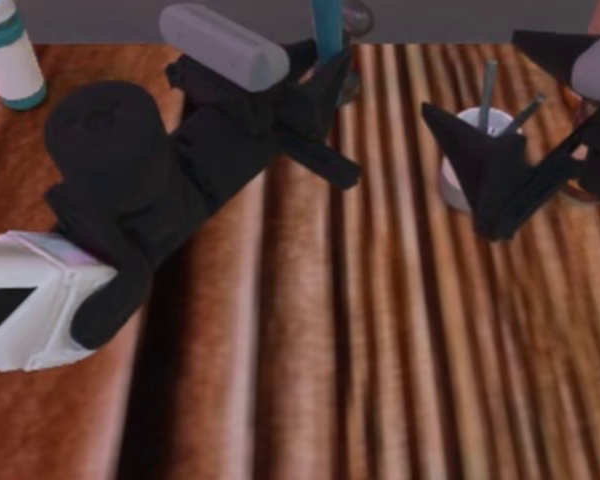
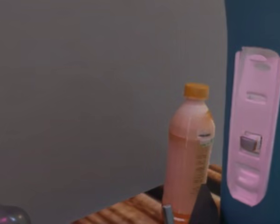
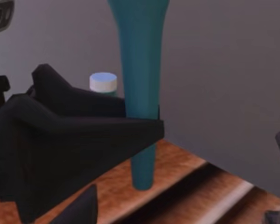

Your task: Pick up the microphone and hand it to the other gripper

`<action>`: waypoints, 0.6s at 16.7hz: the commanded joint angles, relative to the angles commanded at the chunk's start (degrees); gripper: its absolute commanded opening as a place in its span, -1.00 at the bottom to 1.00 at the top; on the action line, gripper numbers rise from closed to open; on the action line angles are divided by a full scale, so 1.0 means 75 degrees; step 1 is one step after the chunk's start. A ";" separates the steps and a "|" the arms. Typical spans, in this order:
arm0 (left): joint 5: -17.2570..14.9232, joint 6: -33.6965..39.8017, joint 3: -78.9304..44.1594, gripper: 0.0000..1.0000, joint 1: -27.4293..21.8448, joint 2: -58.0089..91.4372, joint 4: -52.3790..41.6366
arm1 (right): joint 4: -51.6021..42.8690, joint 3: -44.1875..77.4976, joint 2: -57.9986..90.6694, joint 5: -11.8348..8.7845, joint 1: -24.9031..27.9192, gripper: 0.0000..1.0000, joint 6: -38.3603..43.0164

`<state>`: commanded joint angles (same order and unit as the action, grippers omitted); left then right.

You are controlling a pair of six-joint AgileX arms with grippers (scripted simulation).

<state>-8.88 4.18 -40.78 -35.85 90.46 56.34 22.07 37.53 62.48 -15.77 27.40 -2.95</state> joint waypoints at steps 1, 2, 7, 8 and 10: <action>0.0000 0.0000 0.0000 -1.00 0.0000 0.0000 0.0000 | 0.0140 0.0226 0.0325 -0.0089 0.0154 1.00 -0.0017; 0.0000 0.0000 0.0000 -1.00 0.0000 0.0000 0.0000 | 0.0258 0.0413 0.0591 -0.0161 0.0278 1.00 -0.0033; 0.0000 0.0000 0.0000 -1.00 0.0000 0.0000 0.0000 | 0.0438 0.0695 0.0967 -0.0268 0.0462 1.00 -0.0060; 0.0000 0.0000 0.0000 -1.00 0.0000 0.0000 0.0000 | 0.0438 0.0695 0.0967 -0.0268 0.0462 1.00 -0.0060; 0.0000 0.0000 0.0000 -1.00 0.0000 0.0000 0.0000 | 0.0428 0.0685 0.0961 -0.0253 0.0437 1.00 -0.0056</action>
<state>-8.88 4.18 -40.78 -35.85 90.46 56.34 25.29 42.67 69.69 -17.67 30.68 -3.37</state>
